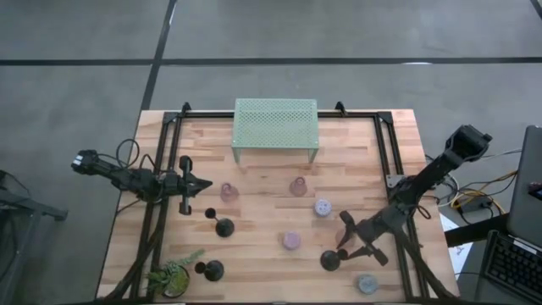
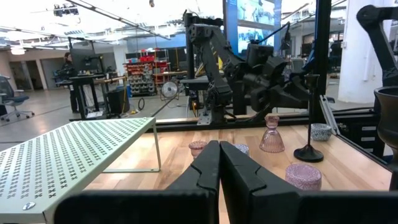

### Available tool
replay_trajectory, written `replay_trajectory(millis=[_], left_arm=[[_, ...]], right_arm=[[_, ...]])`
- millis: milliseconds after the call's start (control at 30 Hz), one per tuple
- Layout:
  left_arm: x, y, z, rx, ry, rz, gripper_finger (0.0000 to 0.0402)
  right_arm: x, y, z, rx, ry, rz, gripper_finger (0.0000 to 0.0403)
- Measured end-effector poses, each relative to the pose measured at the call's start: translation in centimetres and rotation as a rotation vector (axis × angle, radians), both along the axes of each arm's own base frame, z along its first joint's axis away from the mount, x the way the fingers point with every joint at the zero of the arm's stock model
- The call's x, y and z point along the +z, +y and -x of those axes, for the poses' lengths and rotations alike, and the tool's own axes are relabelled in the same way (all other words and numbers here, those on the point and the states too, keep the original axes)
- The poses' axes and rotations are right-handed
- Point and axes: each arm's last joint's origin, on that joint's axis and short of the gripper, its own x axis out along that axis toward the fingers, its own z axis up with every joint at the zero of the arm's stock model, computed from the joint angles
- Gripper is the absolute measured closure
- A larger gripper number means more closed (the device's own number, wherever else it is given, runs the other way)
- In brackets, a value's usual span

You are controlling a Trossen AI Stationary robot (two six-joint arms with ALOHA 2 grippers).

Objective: Pick & Place candle stick holders
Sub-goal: Put the bottom right black candle holder on the shelf

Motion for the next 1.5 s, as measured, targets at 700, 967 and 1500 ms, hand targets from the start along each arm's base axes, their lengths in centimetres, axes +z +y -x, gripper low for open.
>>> replay_trajectory(millis=[700, 967, 1500], left_arm=[[0.0, 0.0, 0.0, 0.000, 0.003, -0.001, 0.0387], [-0.1, 0.0, 0.0, 0.000, 0.008, -0.003, 0.0387], [-0.1, 0.0, 0.0, 0.000, 0.007, -0.003, 0.0387]], right_arm=[[0.5, 1.0, -1.1, 0.006, -0.020, 0.060, 0.0336], [0.5, 1.0, -1.1, 0.007, -0.025, 0.061, 0.0385], [5.2, 1.4, -2.8, -0.149, -0.144, 0.107, 0.0384]])
